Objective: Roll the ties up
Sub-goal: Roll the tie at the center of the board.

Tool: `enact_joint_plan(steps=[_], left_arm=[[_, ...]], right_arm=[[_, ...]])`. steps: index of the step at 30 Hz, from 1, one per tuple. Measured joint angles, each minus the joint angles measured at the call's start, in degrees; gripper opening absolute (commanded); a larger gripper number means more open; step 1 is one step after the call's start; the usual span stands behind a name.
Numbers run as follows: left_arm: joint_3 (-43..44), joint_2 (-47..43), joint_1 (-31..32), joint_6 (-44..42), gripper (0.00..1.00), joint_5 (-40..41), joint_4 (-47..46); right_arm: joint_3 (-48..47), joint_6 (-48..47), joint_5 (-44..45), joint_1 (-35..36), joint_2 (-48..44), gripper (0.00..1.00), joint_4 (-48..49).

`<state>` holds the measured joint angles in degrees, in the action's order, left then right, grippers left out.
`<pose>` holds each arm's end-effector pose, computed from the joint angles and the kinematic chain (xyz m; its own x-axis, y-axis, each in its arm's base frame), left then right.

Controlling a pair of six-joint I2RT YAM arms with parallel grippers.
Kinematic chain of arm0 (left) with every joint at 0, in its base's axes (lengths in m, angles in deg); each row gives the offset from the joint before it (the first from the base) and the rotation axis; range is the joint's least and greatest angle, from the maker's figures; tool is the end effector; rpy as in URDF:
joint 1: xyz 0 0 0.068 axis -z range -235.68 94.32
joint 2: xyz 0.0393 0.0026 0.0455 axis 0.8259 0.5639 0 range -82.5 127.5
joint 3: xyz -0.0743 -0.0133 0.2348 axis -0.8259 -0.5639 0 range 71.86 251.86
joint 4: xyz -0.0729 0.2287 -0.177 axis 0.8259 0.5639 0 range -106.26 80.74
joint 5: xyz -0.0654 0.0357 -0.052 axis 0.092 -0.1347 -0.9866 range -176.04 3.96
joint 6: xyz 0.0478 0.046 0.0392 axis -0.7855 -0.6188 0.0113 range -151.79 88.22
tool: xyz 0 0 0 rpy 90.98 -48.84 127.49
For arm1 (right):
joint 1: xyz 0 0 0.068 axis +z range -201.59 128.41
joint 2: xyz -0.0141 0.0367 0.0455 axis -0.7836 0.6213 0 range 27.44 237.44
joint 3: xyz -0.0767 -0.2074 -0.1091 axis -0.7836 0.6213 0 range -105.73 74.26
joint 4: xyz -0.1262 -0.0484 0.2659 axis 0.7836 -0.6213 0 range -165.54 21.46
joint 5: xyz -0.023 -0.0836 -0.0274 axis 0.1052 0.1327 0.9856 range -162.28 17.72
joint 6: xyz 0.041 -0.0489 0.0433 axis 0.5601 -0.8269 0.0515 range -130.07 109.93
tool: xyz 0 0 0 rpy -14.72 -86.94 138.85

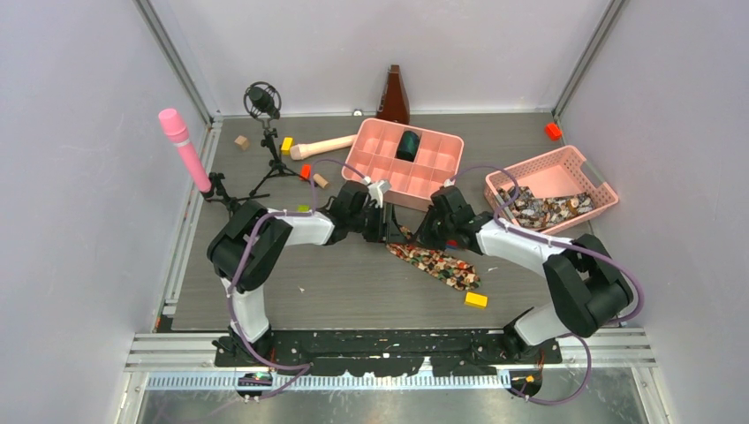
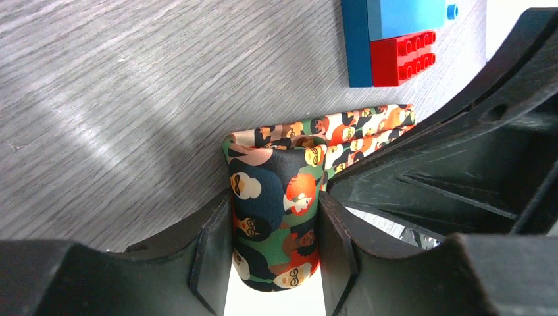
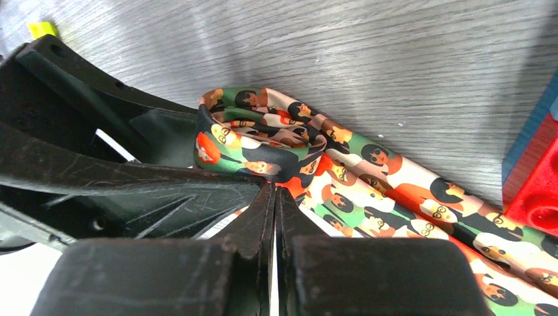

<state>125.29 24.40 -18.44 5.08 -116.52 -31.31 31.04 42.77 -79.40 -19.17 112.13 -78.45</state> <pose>0.3050 -0.2736 0.0666 -0.8985 0.0333 -0.4378 0.3735 0.5821 -0.7223 0.2805 0.1878 0.0975 -0.8744 0.3815 -0.2998 0.1648 0.8146 0.5561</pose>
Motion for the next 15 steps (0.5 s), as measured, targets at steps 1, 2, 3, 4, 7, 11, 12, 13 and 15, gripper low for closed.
enact_joint_plan(steps=[1, 2, 3, 4, 7, 11, 12, 13, 15], left_arm=[[0.13, -0.31, 0.09, -0.31, 0.46, 0.42, 0.85], [0.2, -0.68, 0.17, -0.7, 0.46, 0.83, 1.6], [0.31, -1.27, 0.26, -1.38, 0.45, 1.51, 2.84], [0.5, -1.9, 0.33, -2.03, 0.46, 2.34, 4.24], [1.38, -3.61, 0.44, -4.5, 0.45, 5.2, 8.37], [2.49, -5.68, 0.48, -7.76, 0.42, 9.51, 14.25], [2.8, -6.08, 0.48, -8.7, 0.42, 10.58, 15.65], [3.06, -6.47, 0.48, -9.42, 0.42, 11.74, 16.85], [3.56, -7.13, 0.52, -10.97, 0.42, 14.08, 19.28]], right_arm=[[0.09, -0.09, 0.07, 0.0, -0.52, 0.1, -0.02], [0.15, -0.15, 0.13, 0.0, -1.03, 0.12, -0.02], [0.22, -0.22, 0.42, 0.0, -1.86, 0.13, -0.02], [0.28, -0.26, 0.61, 0.0, -2.84, 0.14, 0.0], [0.55, -0.44, 1.79, 0.0, -5.81, 0.15, 0.04], [0.76, -0.52, 3.56, 0.0, -8.22, 0.15, 0.07], [0.81, -0.55, 3.98, 0.0, -8.39, 0.15, 0.07], [0.83, -0.55, 4.24, 0.0, -8.46, 0.16, 0.04], [1.05, -0.57, 4.79, 0.0, -8.48, 0.15, 0.04]])
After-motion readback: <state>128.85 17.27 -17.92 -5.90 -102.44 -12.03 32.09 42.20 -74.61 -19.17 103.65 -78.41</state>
